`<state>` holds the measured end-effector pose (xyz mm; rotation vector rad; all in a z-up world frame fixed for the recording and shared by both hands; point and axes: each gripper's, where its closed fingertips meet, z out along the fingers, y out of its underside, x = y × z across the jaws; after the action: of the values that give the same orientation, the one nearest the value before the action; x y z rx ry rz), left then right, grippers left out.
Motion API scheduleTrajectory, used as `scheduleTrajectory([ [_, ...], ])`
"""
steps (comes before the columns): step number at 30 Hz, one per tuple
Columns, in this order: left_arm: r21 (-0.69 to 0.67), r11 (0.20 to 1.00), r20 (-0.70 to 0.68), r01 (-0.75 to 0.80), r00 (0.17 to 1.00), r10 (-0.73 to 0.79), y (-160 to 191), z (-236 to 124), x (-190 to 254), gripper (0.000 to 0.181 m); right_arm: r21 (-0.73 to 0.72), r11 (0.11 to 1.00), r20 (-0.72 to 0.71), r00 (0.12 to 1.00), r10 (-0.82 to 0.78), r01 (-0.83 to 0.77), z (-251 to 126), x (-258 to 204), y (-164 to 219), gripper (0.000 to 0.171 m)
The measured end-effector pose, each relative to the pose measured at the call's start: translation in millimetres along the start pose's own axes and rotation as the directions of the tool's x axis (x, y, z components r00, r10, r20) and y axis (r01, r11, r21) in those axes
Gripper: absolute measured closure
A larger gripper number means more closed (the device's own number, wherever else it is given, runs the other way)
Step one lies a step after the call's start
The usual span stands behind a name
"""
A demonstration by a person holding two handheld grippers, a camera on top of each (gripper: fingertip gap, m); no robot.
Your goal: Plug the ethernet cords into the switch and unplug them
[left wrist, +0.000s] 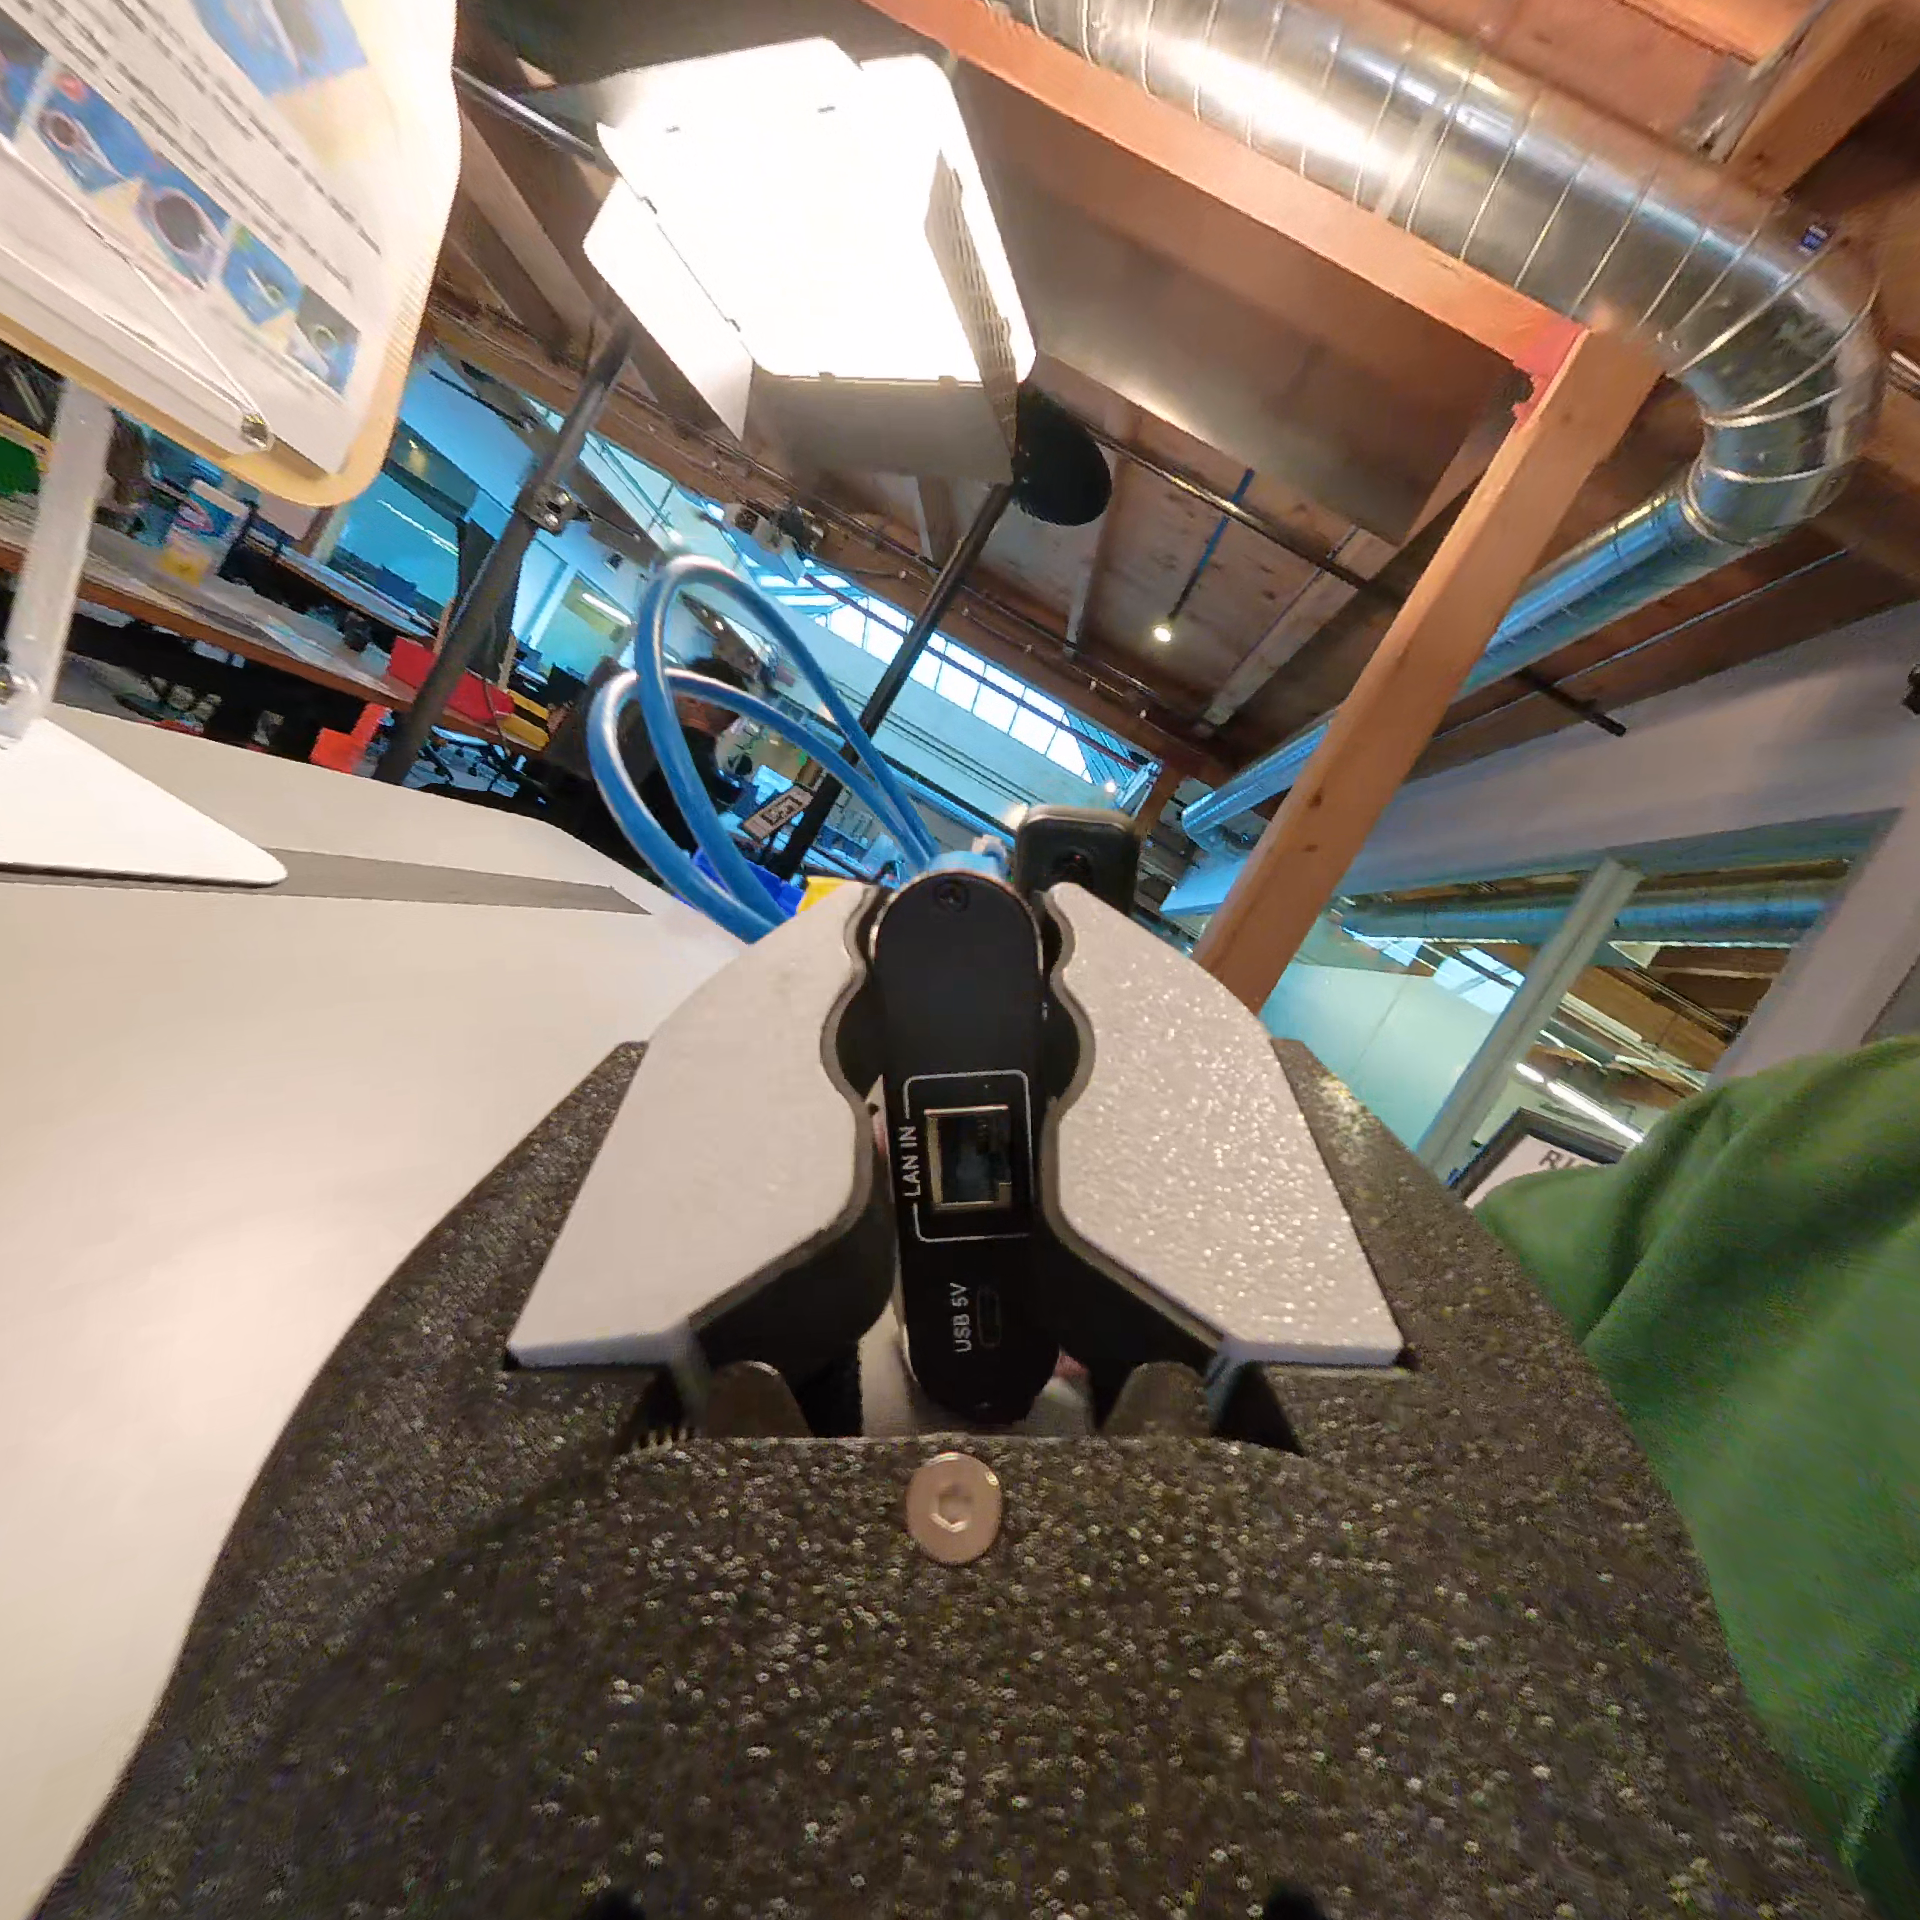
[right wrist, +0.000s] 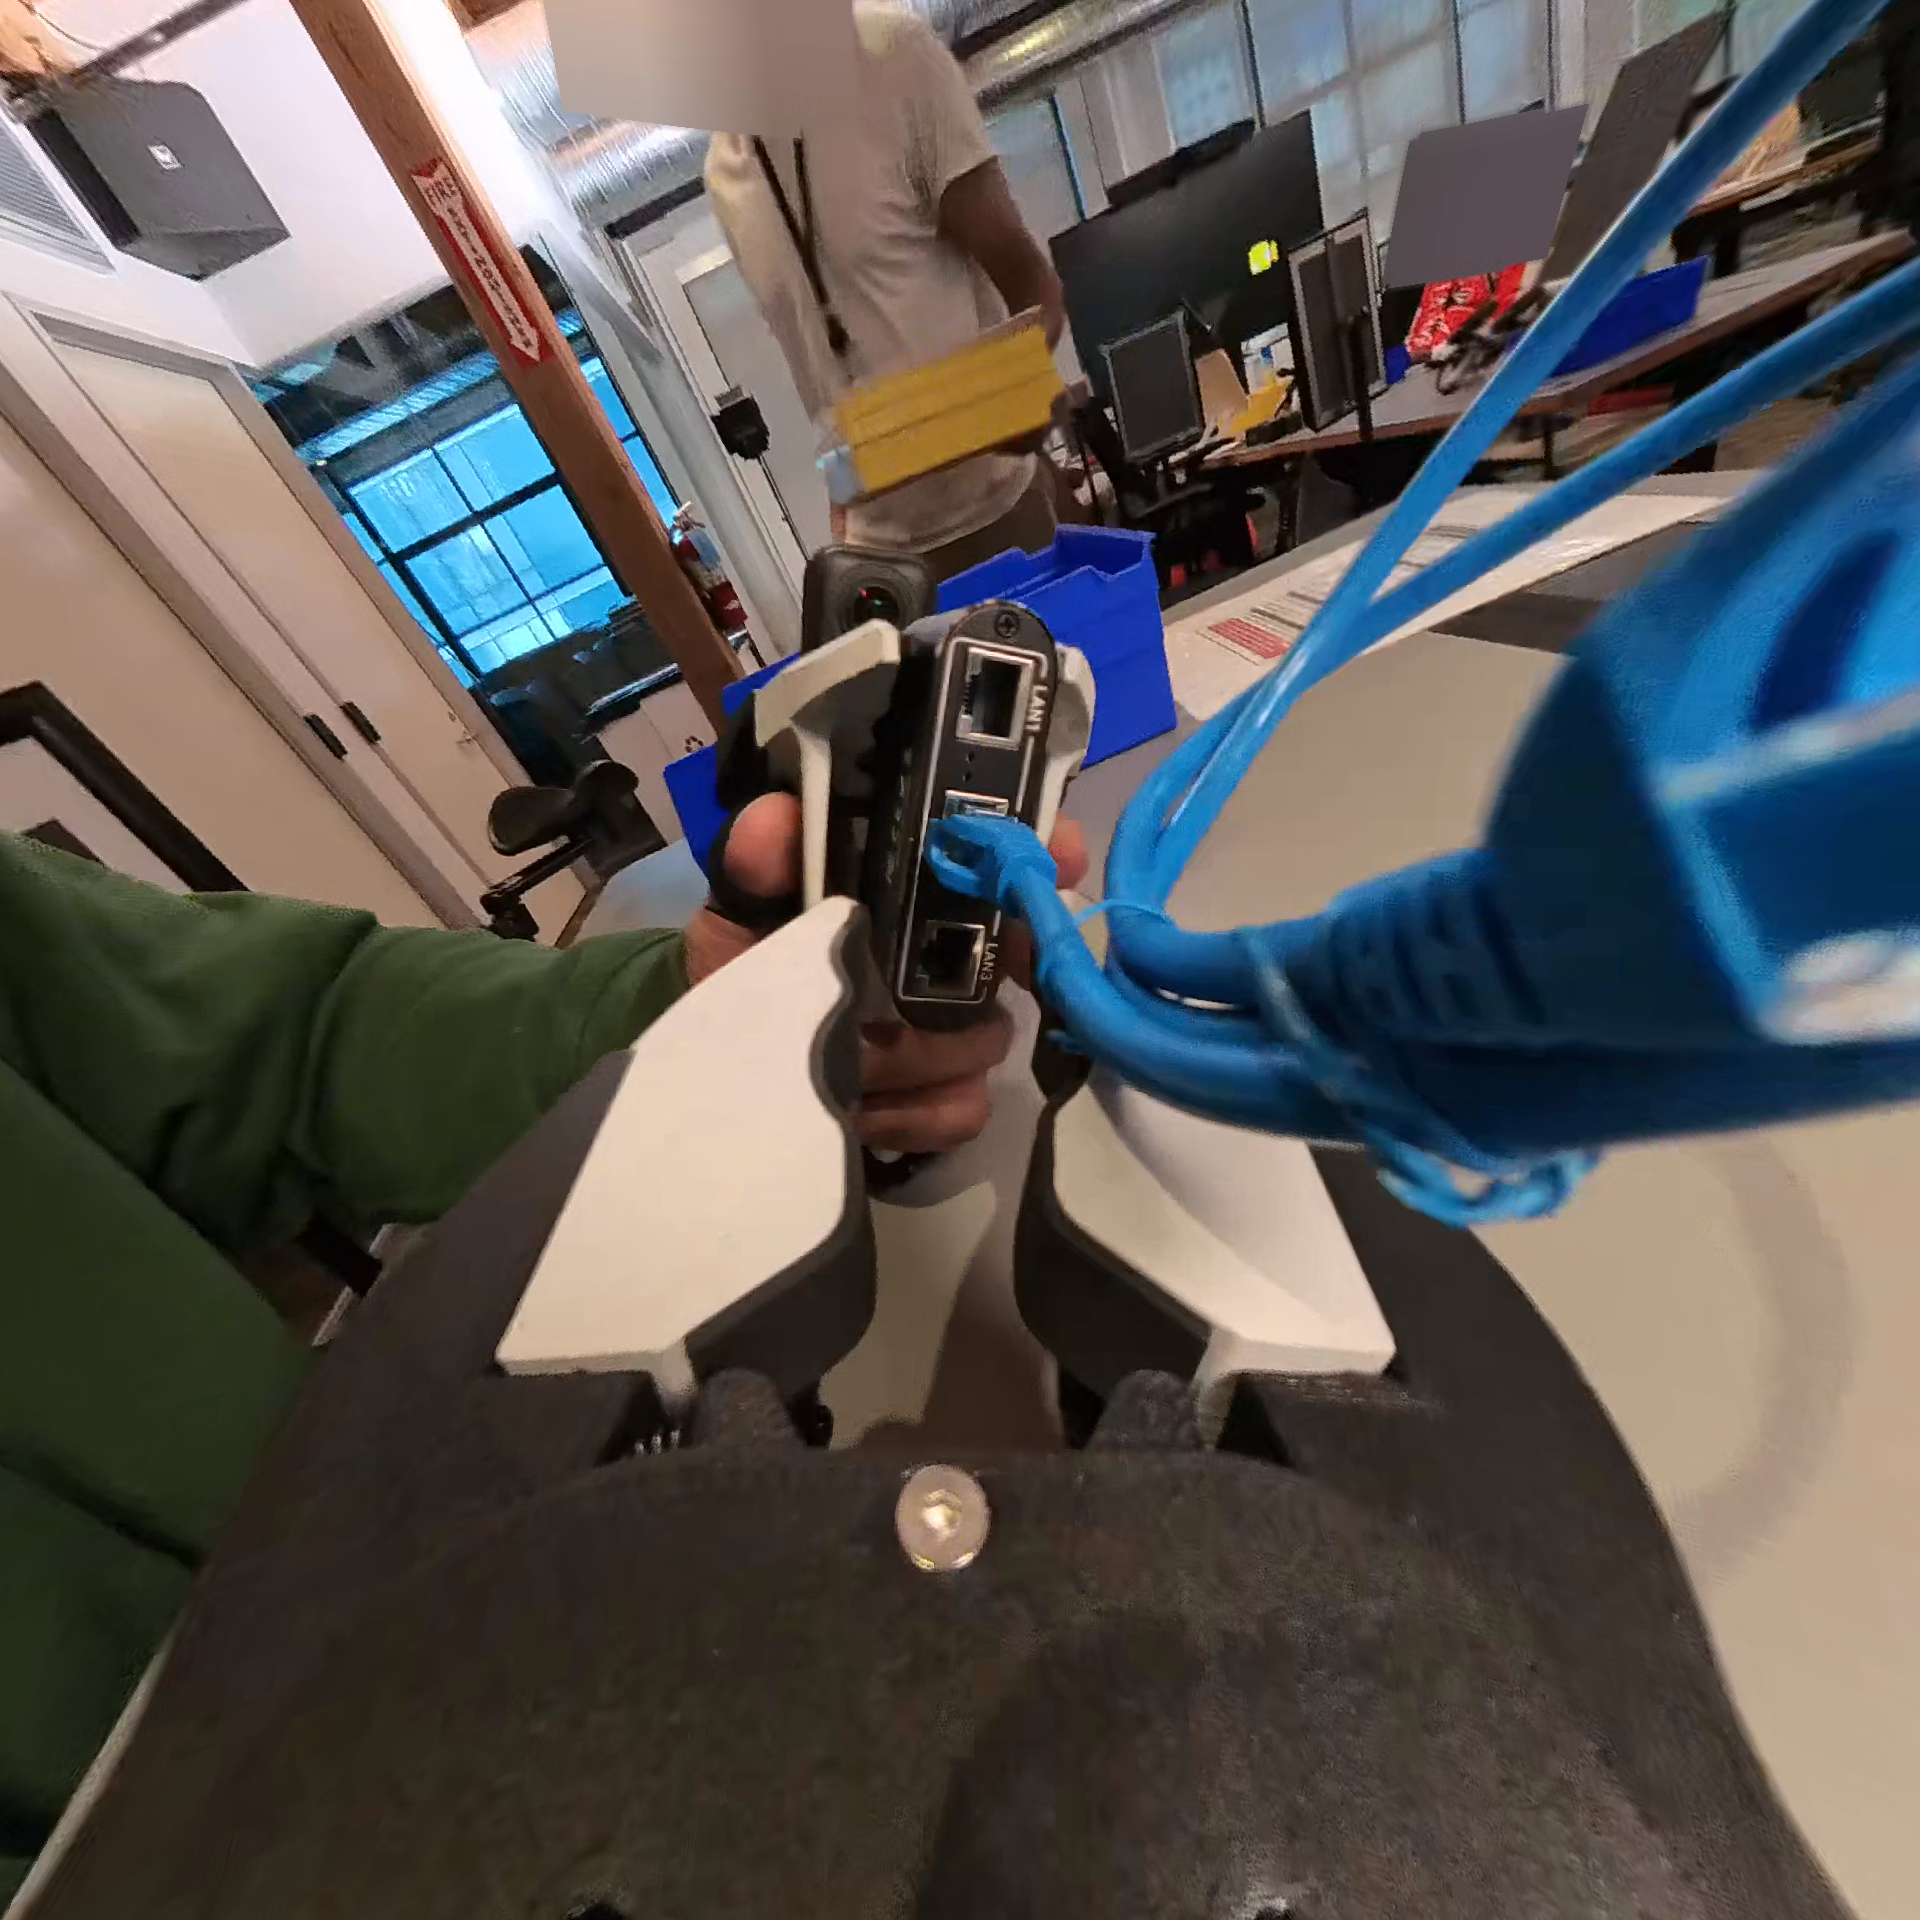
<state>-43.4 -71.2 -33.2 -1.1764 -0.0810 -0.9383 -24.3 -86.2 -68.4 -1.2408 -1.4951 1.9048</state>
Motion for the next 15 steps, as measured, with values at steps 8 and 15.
scheduleTrajectory([
  [8, -0.251, 0.967, -0.017, -0.046, 0.999, 0.044, 29.4, 4.2, 4.2, 0.148, 0.029, 0.999, 0.033, 0.999, -0.024, 0.023, -15.6, -2.8, -4.8, 0.154],
  [15, -0.340, 0.937, -0.044, -0.073, 0.997, 0.062, 41.5, 2.3, 10.0, 0.154, 0.095, 0.995, 0.057, 0.998, -0.008, 0.002, -19.8, -5.6, -11.4, 0.155],
])
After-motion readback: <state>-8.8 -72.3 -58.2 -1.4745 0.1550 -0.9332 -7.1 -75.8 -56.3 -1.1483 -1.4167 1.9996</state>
